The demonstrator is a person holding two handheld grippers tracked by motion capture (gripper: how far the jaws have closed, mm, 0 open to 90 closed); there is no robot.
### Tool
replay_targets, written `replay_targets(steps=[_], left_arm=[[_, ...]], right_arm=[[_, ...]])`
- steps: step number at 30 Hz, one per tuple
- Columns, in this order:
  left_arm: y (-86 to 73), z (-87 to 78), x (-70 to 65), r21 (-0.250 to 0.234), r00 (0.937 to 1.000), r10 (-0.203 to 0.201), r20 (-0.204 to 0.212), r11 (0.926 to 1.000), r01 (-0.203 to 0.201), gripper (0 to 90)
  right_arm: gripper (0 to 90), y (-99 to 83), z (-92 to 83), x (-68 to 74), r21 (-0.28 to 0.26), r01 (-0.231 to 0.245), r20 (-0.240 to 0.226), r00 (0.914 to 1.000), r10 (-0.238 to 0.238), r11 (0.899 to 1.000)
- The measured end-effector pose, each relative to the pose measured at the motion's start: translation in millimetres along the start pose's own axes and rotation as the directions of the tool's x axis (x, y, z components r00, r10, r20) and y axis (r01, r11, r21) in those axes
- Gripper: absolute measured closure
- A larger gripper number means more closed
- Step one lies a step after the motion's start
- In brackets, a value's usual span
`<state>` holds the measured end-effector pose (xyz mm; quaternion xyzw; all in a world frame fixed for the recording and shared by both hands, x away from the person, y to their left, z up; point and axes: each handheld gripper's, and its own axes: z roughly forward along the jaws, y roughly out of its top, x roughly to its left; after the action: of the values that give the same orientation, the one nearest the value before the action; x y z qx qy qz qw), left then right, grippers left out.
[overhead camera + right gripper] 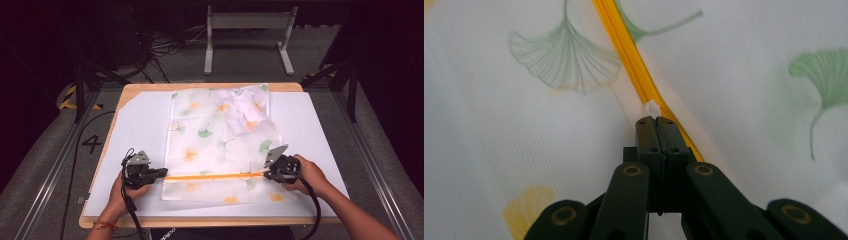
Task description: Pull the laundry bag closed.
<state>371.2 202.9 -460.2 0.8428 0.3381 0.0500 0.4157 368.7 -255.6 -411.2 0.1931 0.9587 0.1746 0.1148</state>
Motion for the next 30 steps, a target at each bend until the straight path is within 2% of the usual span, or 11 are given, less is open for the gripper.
replay_targets(steps=[4, 5, 8, 14, 16, 20, 22, 24, 27, 29, 30], left_arm=[[0.1, -0.1, 0.2, 0.000, 1.0000, 0.002, -0.003, 1.0000, -0.002, 90.0], [0.1, 0.0, -0.1, 0.000, 1.0000, 0.000, -0.002, 1.0000, 0.000, 90.0], [0.1, 0.0, 0.3, -0.001, 1.0000, 0.000, -0.002, 1.0000, 0.000, 90.0], [0.1, -0.2, -0.5, -0.002, 1.0000, 0.001, -0.008, 1.0000, -0.001, 90.0], [0.3, -0.3, -0.8, 0.000, 0.9999, 0.009, -0.014, 1.0000, -0.009, 90.0], [0.3, -0.2, -2.3, 0.000, 0.9993, 0.023, -0.028, 0.9997, -0.023, 90.0], [0.5, -0.7, -3.1, 0.002, 0.9990, 0.029, -0.033, 0.9996, -0.029, 90.0], [0.6, -0.7, -4.8, 0.002, 0.9982, 0.040, -0.045, 0.9992, -0.040, 90.0], [1.0, -0.8, -5.3, 0.006, 0.9979, 0.046, -0.047, 0.9989, -0.046, 90.0], [1.3, -2.1, -6.0, 0.014, 0.9954, 0.066, -0.071, 0.9978, -0.065, 90.0], [1.8, -4.2, -4.4, 0.025, 0.9923, 0.082, -0.094, 0.9965, -0.080, 90.0]], right_arm=[[89.8, -14.4, -4.2, -4.5, -0.027, -0.030, 0.010, 0.9995, 0.030, 0.999], [89.8, -22.0, -6.3, -6.5, -0.057, -0.070, -0.015, 0.9975, 0.069, 0.996], [89.8, -27.4, -8.2, -7.5, -0.082, -0.083, -0.022, 0.9965, 0.081, 0.993], [89.8, -27.9, -11.7, -8.3, -0.099, -0.108, -0.020, 0.9941, 0.107, 0.989], [89.8, -23.4, -14.1, -10.0, -0.078, -0.123, -0.022, 0.9924, 0.121, 0.989], [89.8, -14.0, -15.6, -8.6, -0.053, -0.102, -0.015, 0.9947, 0.101, 0.993], [89.7, 4.6, -14.8, -4.0, 0.019, -0.037, 0.001, 0.9993, 0.037, 0.999], [89.8, 16.0, -13.5, -3.5, 0.058, -0.002, 0.017, 0.9999, 0.001, 0.998], [89.8, 23.5, -12.2, -4.2, 0.069, 0.004, 0.006, 1.0000, -0.004, 0.998], [89.7, 32.2, -10.5, -3.8, 0.119, 0.050, 0.017, 0.9985, -0.052, 0.992], [89.8, 34.2, -10.4, -3.9, 0.133, 0.050, 0.017, 0.9985, -0.053, 0.990]])
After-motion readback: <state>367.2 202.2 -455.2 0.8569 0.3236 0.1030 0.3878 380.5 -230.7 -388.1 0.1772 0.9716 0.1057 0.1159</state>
